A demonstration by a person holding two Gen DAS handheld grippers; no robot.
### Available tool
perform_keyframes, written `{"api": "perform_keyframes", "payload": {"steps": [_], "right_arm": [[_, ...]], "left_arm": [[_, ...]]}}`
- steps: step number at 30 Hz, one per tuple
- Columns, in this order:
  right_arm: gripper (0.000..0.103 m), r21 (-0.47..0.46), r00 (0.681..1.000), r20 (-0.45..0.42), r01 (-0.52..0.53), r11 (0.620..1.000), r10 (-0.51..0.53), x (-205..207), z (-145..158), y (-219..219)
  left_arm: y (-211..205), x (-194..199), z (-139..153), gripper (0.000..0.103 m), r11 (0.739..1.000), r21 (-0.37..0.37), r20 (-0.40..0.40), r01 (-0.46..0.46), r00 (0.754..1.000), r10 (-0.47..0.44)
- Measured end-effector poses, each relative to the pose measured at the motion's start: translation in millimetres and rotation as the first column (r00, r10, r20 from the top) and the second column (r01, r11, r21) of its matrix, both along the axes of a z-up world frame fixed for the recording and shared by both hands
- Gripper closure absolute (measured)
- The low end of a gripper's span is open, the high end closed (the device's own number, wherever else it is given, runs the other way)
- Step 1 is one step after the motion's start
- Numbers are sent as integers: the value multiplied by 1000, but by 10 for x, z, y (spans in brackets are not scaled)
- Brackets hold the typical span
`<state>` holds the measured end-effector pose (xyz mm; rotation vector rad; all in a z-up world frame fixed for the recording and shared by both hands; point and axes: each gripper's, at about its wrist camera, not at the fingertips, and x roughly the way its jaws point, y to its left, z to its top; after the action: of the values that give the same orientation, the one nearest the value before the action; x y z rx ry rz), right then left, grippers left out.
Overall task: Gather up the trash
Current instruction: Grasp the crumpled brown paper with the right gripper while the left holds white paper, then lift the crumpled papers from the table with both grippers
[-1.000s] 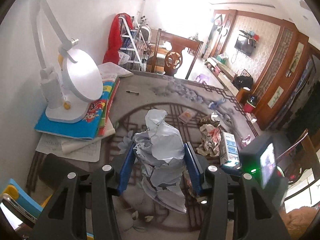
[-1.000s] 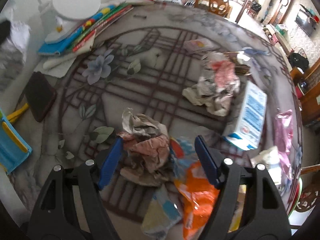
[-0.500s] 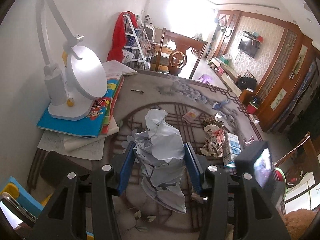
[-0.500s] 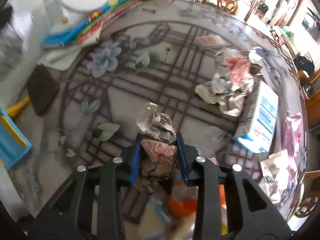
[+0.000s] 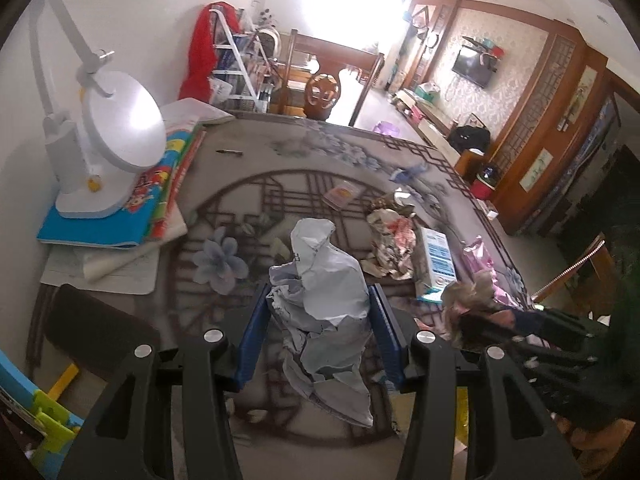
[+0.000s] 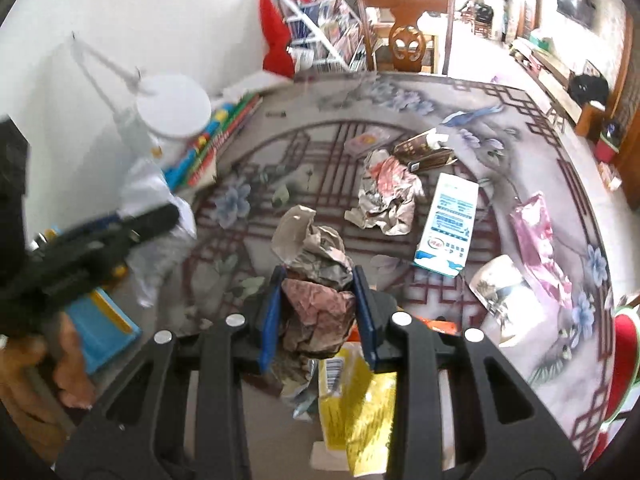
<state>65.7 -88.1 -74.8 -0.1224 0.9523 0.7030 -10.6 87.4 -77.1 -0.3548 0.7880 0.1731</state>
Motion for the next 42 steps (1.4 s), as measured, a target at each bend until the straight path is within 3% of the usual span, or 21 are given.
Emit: {"api": "perform_keyframes", "payload": {"steps": [6, 16, 42], "right_arm": [[70, 37, 998, 9, 57, 998, -57, -36, 97, -237], [70, 35, 986, -14, 167, 985, -166, -1, -6, -602], [70, 66, 980, -1, 196, 978, -197, 70, -12, -1183]], "left_arm": [[-150, 22, 31, 56, 999, 9, 0, 33, 999, -33], [-425, 67, 55, 56, 996, 23, -9, 88, 996, -87], [-1041, 215, 118, 56, 991, 76, -26, 114, 993, -113]]}}
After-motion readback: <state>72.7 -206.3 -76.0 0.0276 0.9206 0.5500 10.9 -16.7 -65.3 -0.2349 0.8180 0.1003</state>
